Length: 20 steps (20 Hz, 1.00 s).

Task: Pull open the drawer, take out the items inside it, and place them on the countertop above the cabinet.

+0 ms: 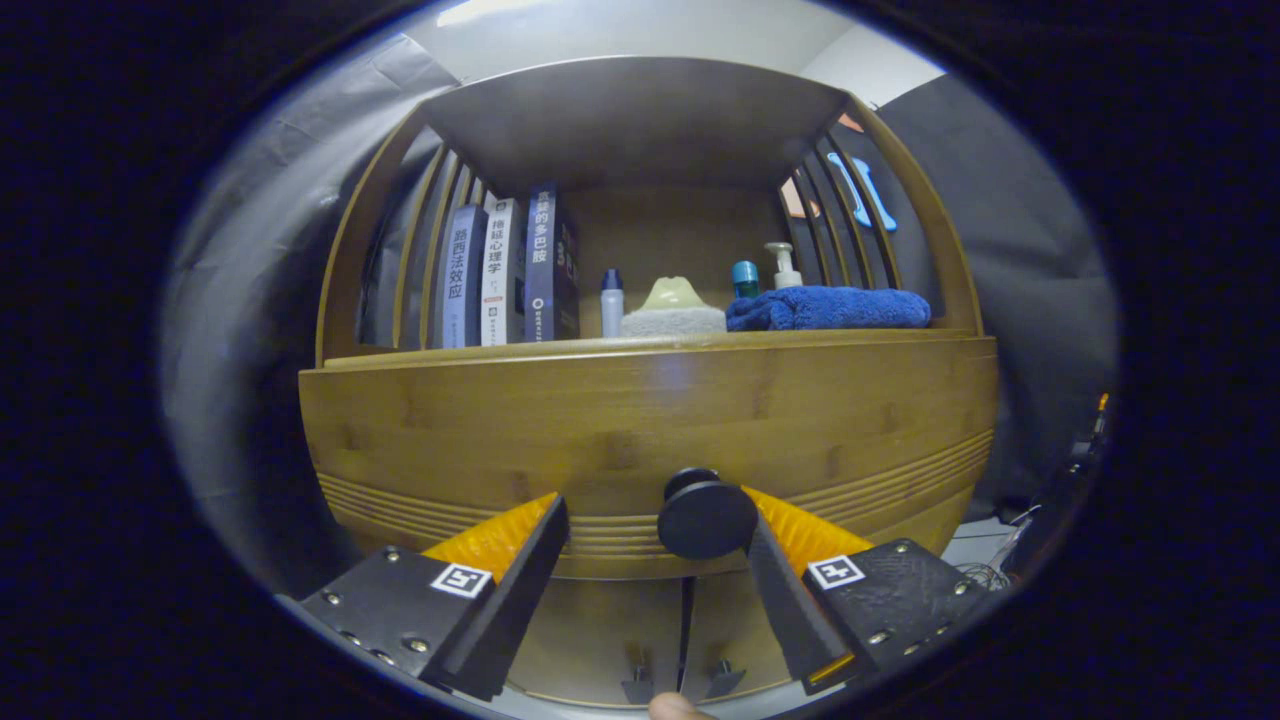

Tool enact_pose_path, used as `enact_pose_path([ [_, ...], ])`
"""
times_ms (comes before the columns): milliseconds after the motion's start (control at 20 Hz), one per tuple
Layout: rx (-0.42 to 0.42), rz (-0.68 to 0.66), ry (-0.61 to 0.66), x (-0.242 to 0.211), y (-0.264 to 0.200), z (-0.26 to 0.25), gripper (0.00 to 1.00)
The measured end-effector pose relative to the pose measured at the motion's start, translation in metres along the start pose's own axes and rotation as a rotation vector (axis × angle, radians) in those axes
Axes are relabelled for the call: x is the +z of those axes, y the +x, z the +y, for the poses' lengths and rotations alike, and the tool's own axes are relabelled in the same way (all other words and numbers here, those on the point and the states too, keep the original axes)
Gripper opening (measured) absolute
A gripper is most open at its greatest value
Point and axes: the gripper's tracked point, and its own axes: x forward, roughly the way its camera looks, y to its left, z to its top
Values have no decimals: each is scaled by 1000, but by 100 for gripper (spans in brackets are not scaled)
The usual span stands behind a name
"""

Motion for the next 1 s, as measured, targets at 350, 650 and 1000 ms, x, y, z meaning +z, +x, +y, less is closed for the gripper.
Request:
enact_pose_path([
  [350,-3,-48,-19,-1,4,2,99],
  [650,-11,-35,-23,0,1,-5,99],
  [1000,-30,12,-67,35,-38,-29,99],
])
